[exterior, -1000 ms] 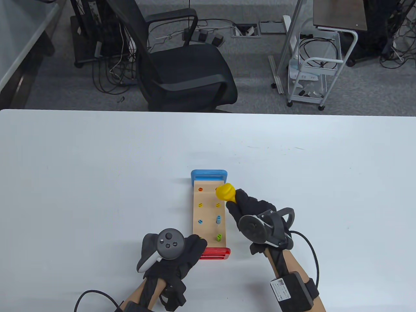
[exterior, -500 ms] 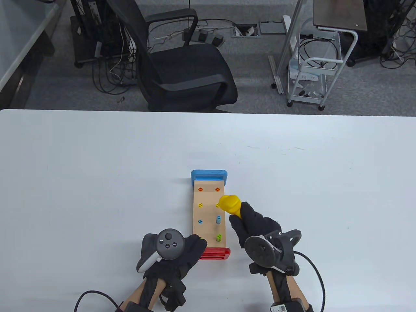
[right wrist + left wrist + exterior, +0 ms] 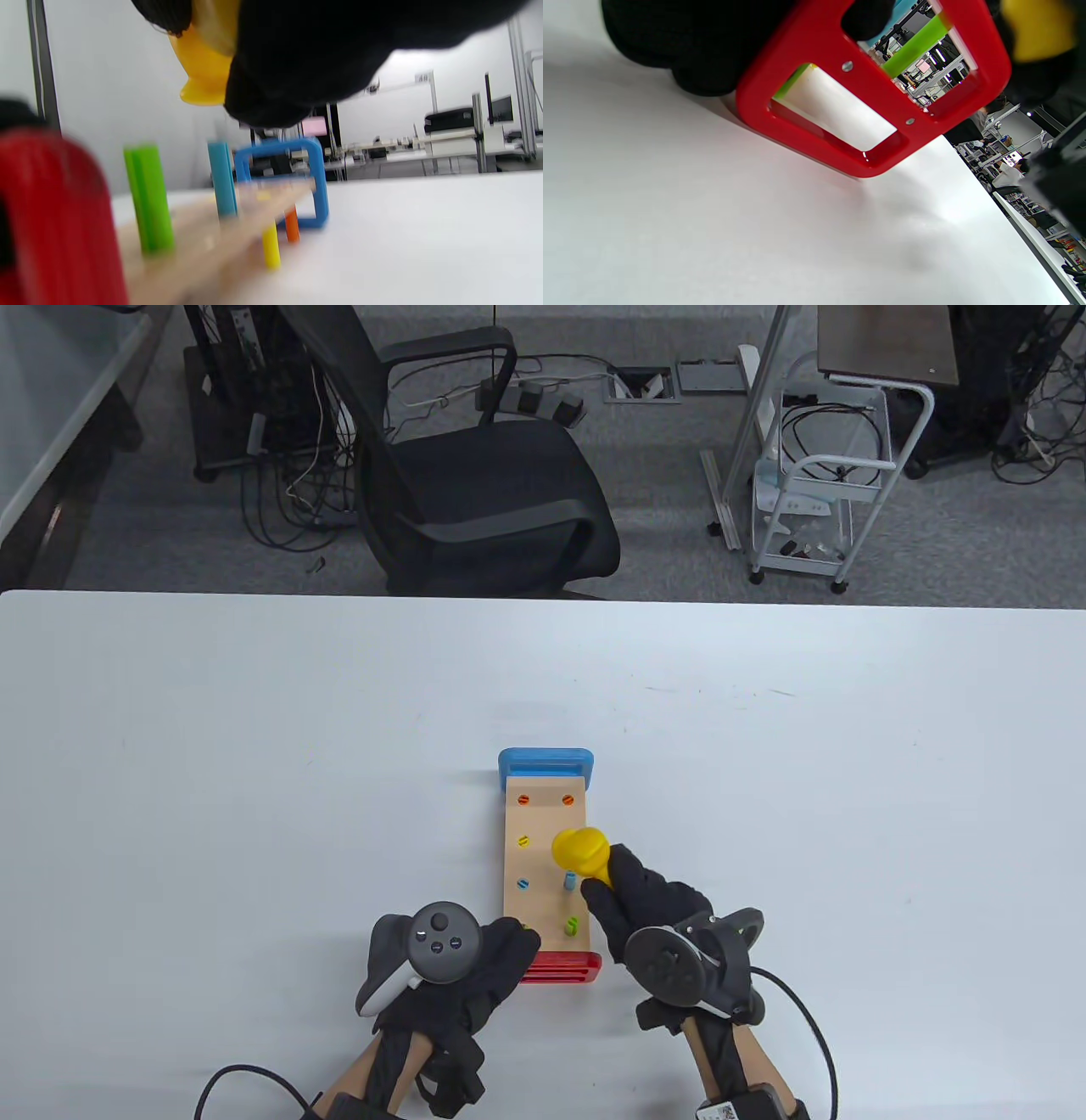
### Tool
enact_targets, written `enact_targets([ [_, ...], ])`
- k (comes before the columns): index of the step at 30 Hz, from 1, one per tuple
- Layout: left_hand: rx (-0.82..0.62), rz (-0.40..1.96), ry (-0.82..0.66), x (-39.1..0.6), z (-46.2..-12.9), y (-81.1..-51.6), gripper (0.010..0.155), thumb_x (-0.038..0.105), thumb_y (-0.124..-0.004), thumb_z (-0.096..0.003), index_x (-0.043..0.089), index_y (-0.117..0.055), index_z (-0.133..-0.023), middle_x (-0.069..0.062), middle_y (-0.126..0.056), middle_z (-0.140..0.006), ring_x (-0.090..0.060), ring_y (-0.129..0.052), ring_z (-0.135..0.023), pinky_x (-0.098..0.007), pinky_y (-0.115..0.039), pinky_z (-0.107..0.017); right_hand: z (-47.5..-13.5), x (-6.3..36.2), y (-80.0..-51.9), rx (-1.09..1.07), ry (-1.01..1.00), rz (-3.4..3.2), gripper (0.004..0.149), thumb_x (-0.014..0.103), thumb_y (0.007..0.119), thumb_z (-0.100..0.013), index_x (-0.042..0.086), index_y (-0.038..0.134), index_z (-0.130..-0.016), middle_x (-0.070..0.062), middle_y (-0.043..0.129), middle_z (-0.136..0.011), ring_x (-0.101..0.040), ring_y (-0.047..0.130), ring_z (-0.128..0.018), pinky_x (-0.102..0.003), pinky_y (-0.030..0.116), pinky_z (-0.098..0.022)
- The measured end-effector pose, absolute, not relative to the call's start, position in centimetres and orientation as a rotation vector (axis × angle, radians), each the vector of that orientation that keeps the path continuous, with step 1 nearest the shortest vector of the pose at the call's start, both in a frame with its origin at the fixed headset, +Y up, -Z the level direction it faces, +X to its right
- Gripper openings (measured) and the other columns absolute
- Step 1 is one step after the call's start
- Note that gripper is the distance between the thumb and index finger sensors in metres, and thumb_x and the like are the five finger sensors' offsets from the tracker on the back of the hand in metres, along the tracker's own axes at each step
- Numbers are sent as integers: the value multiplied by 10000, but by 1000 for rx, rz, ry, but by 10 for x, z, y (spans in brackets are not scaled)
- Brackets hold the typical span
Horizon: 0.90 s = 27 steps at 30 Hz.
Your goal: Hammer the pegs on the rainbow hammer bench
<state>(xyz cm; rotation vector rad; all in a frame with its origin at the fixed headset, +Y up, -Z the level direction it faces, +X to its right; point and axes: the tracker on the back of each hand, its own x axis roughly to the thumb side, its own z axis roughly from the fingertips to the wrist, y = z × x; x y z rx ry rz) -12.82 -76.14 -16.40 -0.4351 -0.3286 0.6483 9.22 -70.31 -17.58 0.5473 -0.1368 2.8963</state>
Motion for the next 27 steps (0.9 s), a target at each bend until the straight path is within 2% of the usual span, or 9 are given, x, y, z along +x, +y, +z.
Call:
enact_targets([
  [1, -435, 648, -329, -128, -164, -761, 564, 645, -371, -589, 275, -686, -877, -334, -824, -1007, -581, -905, -769, -613, -797, -541, -174, 95, -701, 495, -44, 2972, 622, 476, 459, -629, 16, 656, -998, -70, 971, -603, -173, 962, -275, -316, 873, -214],
  [8, -438, 649, -329, -128, -164, -762, 563, 645, -372, -589, 275, -685, -877, -336, -825, -1006, -579, -906, -769, -615, -796, -542, -165, 102, -680, 505, -522, 2677, 626, 445, 504, -627, -35, 690, -984, -130, 980, -569, -225, 954, -243, -361, 854, -183],
  [11, -437, 649, -329, -128, -164, -762, 562, 645, -373, -589, 276, -685, -876, -338, -824, -1006, -579, -906, -769, -615, -796, -541, -176, 92, -703, 535, -163, 2876, 618, 424, 563, -624, -57, 764, -957, -161, 1012, -519, -252, 957, -196, -384, 850, -144],
  [12, -437, 649, -329, -128, -164, -762, 564, 646, -372, -588, 276, -685, -876, -336, -825, -1006, -580, -904, -769, -615, -796, -541, -176, 95, -701, 452, 11, 2981, 622, 487, 456, -627, 34, 641, -1011, -64, 964, -621, -168, 962, -288, -312, 875, -227],
  [17, -437, 650, -328, -128, -164, -762, 563, 645, -372, -589, 275, -685, -875, -335, -825, -1007, -580, -905, -769, -614, -797, -541, -160, 106, -667, 506, -594, 2674, 624, 450, 510, -625, -28, 710, -973, -121, 985, -553, -214, 950, -226, -352, 852, -171],
  [20, -438, 650, -328, -129, -164, -762, 562, 646, -373, -589, 276, -685, -876, -337, -825, -1005, -580, -905, -768, -616, -796, -540, -159, 107, -669, 493, -623, 2627, 627, 447, 498, -626, -29, 682, -989, -128, 975, -577, -224, 952, -248, -360, 854, -188],
  [22, -439, 650, -328, -128, -164, -762, 562, 646, -372, -589, 276, -685, -875, -336, -824, -1006, -580, -905, -770, -615, -796, -542, -166, 102, -686, 525, -518, 2704, 625, 442, 519, -621, -32, 703, -985, -138, 985, -562, -233, 952, -232, -369, 851, -176],
  [24, -438, 650, -328, -128, -164, -762, 563, 646, -372, -589, 275, -685, -876, -338, -825, -1005, -581, -905, -768, -615, -796, -541, -178, 90, -708, 540, 34, 2991, 628, 467, 481, -618, 10, 648, -1014, -100, 970, -611, -204, 960, -270, -343, 867, -208],
  [27, -434, 647, -328, -129, -164, -762, 564, 646, -371, -589, 275, -685, -875, -336, -827, -1005, -580, -907, -767, -614, -797, -540, -168, 94, -684, 601, -413, 2862, 624, 458, 519, -621, -6, 717, -987, -110, 992, -554, -209, 950, -223, -348, 853, -170],
])
